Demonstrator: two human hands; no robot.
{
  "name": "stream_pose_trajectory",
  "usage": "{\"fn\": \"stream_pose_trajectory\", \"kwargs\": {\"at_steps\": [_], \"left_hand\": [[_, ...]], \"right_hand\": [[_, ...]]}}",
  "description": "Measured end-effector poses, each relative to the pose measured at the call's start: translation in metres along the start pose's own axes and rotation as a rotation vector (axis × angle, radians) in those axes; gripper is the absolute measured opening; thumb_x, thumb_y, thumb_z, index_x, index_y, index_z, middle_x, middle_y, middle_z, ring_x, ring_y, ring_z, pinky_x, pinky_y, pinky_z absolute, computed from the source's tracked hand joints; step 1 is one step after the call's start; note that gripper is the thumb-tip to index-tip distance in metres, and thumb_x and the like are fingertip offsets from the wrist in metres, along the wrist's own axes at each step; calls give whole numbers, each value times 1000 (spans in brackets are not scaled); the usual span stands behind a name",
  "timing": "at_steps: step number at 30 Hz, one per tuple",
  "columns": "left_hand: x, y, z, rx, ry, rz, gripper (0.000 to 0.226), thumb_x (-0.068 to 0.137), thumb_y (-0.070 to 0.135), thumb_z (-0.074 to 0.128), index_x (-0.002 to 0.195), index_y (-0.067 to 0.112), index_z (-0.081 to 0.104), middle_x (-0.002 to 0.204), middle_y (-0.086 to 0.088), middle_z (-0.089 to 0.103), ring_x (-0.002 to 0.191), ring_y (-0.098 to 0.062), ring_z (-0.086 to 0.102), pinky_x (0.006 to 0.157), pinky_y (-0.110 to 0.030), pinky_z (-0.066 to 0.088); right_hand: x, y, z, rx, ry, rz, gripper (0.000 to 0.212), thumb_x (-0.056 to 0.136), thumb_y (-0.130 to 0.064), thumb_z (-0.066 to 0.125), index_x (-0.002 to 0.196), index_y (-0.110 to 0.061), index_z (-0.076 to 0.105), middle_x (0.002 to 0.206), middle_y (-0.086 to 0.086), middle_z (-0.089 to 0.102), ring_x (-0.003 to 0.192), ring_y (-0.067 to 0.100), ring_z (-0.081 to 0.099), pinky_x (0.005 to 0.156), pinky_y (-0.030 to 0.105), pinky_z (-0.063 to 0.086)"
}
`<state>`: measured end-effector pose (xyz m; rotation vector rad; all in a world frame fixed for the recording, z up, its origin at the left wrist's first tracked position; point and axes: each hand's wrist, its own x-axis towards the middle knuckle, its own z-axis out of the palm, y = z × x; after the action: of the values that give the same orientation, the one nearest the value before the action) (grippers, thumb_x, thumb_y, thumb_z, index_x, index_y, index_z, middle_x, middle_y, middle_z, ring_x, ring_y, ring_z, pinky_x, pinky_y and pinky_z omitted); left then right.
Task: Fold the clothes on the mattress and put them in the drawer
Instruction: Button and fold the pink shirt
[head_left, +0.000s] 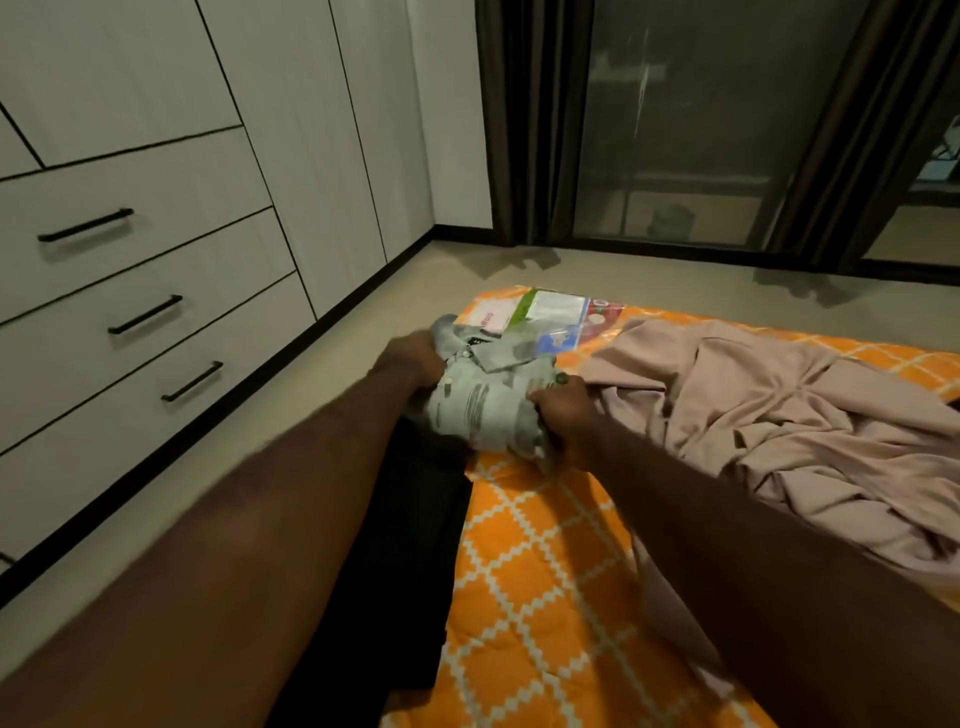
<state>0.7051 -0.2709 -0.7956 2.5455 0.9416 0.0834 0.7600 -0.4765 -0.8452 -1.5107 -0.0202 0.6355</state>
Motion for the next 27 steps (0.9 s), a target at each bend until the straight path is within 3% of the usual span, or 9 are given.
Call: {"fn": "stream_pose_trajectory", "kwargs": {"at_steps": [4, 8, 10, 13, 18, 21, 23, 25, 27], "left_hand": [[14, -11, 27, 134, -58, -24, 69, 79, 55, 40, 136, 18, 53, 138, -13, 58, 123, -35, 57, 102, -46, 49], [-36, 22, -1, 252, 188, -28, 40, 96, 36, 50, 131, 18, 56, 132, -12, 57, 122, -33, 57, 102, -45, 41], [-49, 33, -8, 247, 294, -5, 33, 98, 26, 49, 129, 16, 55, 129, -14, 57, 120, -35, 57, 101, -43, 40], [-83, 56, -3, 101, 320, 83, 34, 95, 19, 51, 129, 16, 53, 126, -14, 56, 116, -37, 57, 97, -44, 44], [-170, 89, 52, -116, 143, 318, 41, 93, 18, 54, 134, 15, 52, 127, -15, 56, 115, -34, 55, 94, -41, 48], [-223, 105, 89, -143, -52, 478, 47, 86, 25, 61, 129, 8, 55, 117, -23, 59, 111, -39, 56, 87, -40, 45], [-250, 118, 105, -185, -146, 462, 48, 85, 31, 68, 125, 8, 57, 112, -22, 63, 108, -38, 58, 82, -38, 45], [-272, 129, 118, -300, -186, 359, 53, 85, 33, 76, 128, 8, 55, 120, -19, 63, 113, -35, 59, 85, -35, 45], [-290, 133, 130, -423, -203, 241, 69, 84, 34, 79, 141, 11, 47, 134, -17, 59, 123, -34, 56, 91, -32, 45]], "right_hand": [[-22, -3, -7, -171, -1, -64, 58, 94, -16, 65, 145, -19, 36, 134, 7, 56, 115, 31, 60, 91, 50, 58], [-44, -10, -28, -405, -45, -195, 47, 96, -8, 66, 134, -16, 39, 119, 2, 57, 105, 15, 58, 93, 37, 56], [-61, -13, -45, -540, -102, -237, 36, 94, -10, 68, 122, -20, 47, 103, -2, 57, 88, 7, 55, 82, 26, 55], [-97, -22, -80, -744, -52, -272, 57, 88, -26, 75, 139, -23, 49, 118, 4, 63, 101, 22, 65, 86, 41, 58], [-151, -19, -161, -984, 129, -393, 44, 90, -23, 75, 131, -18, 58, 117, 5, 66, 106, 23, 64, 75, 25, 41], [-177, 17, -200, -1113, 122, -324, 61, 88, -33, 78, 139, -11, 54, 128, 7, 64, 116, 27, 62, 76, 25, 36], [-197, 41, -208, -1156, 98, -351, 88, 80, -63, 73, 141, -4, 54, 136, 15, 61, 121, 32, 60, 90, 31, 43], [-198, 70, -215, -1192, 135, -492, 120, 72, -95, 41, 131, 7, 61, 131, 29, 63, 120, 46, 60, 100, 50, 49], [-197, 80, -213, -1139, 54, -614, 108, 87, -88, 26, 125, 7, 61, 118, 35, 66, 105, 52, 66, 86, 58, 56]]}}
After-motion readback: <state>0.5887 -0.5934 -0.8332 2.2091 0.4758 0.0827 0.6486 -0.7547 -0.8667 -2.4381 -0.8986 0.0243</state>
